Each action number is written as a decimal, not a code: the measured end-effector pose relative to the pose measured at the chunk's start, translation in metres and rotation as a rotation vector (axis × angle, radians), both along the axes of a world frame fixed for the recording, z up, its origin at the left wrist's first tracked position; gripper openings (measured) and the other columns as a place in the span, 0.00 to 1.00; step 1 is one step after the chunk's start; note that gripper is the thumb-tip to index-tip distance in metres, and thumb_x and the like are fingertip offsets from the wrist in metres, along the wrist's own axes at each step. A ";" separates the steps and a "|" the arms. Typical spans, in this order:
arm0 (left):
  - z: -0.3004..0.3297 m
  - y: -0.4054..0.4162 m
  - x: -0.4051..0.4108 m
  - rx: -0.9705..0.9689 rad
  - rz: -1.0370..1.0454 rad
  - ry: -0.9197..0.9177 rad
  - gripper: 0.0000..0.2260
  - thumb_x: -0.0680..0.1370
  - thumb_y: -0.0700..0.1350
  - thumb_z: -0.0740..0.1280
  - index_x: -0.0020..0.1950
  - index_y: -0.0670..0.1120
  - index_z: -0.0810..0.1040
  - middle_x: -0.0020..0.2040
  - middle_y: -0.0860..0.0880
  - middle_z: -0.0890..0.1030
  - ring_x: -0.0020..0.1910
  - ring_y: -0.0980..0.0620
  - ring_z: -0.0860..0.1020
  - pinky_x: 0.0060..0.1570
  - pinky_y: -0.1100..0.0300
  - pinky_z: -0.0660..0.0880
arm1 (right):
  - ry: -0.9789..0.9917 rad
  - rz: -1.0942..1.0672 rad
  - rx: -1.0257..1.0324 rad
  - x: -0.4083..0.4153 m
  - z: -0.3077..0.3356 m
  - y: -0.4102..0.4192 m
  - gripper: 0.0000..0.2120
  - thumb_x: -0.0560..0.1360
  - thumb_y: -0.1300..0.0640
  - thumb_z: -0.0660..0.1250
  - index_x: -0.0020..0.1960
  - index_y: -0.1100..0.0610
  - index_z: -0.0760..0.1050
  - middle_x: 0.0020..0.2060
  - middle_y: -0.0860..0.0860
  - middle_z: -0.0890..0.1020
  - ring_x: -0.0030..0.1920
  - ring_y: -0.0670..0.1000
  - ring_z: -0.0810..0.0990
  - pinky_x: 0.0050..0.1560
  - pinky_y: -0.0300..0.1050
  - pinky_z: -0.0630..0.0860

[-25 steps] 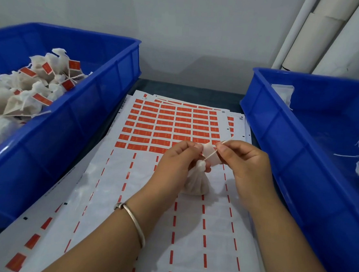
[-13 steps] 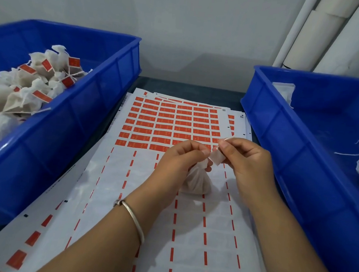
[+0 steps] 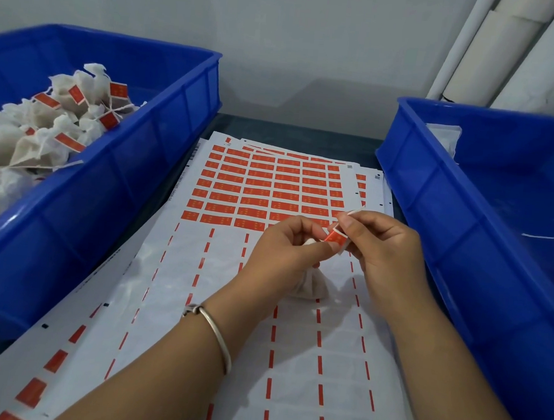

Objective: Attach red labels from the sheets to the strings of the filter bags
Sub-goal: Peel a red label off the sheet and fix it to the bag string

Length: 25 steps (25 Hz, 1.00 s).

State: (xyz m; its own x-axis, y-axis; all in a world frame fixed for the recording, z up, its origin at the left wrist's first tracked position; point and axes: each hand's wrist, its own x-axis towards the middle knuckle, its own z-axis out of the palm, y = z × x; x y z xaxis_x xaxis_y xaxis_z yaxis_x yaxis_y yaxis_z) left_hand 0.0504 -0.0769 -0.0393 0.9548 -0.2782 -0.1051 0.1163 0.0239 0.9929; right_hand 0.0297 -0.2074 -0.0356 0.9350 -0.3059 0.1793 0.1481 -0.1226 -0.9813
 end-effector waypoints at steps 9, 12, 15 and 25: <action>0.002 0.000 -0.002 0.121 0.024 -0.032 0.07 0.70 0.44 0.74 0.40 0.52 0.77 0.41 0.54 0.80 0.41 0.55 0.78 0.30 0.73 0.70 | -0.013 0.030 0.039 0.000 0.000 0.000 0.08 0.73 0.57 0.70 0.38 0.45 0.80 0.37 0.37 0.84 0.43 0.41 0.83 0.35 0.31 0.77; 0.001 0.000 -0.002 0.160 0.039 -0.054 0.07 0.70 0.45 0.74 0.40 0.52 0.77 0.41 0.53 0.80 0.41 0.54 0.78 0.30 0.73 0.69 | 0.002 0.045 0.041 0.000 -0.001 0.000 0.08 0.73 0.56 0.70 0.38 0.46 0.80 0.38 0.38 0.84 0.44 0.42 0.83 0.36 0.32 0.77; 0.000 0.000 -0.002 0.198 0.073 -0.070 0.06 0.70 0.48 0.74 0.38 0.52 0.77 0.37 0.56 0.80 0.38 0.56 0.77 0.31 0.71 0.70 | 0.008 0.098 0.003 -0.001 0.000 0.000 0.04 0.71 0.55 0.71 0.40 0.46 0.80 0.39 0.37 0.84 0.45 0.40 0.83 0.38 0.30 0.77; -0.005 0.002 -0.001 0.213 0.059 -0.127 0.06 0.71 0.49 0.73 0.37 0.52 0.78 0.34 0.58 0.80 0.35 0.59 0.78 0.28 0.73 0.71 | 0.015 0.133 -0.119 -0.001 0.003 0.001 0.16 0.58 0.46 0.70 0.45 0.41 0.75 0.38 0.35 0.83 0.44 0.38 0.82 0.38 0.27 0.76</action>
State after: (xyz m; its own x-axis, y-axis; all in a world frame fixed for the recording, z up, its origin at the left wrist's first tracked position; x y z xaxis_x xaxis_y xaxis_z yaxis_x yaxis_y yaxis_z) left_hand 0.0492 -0.0747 -0.0448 0.9780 -0.2057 -0.0330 -0.0055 -0.1840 0.9829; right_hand 0.0291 -0.2062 -0.0330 0.9687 -0.1572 0.1923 0.1558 -0.2185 -0.9633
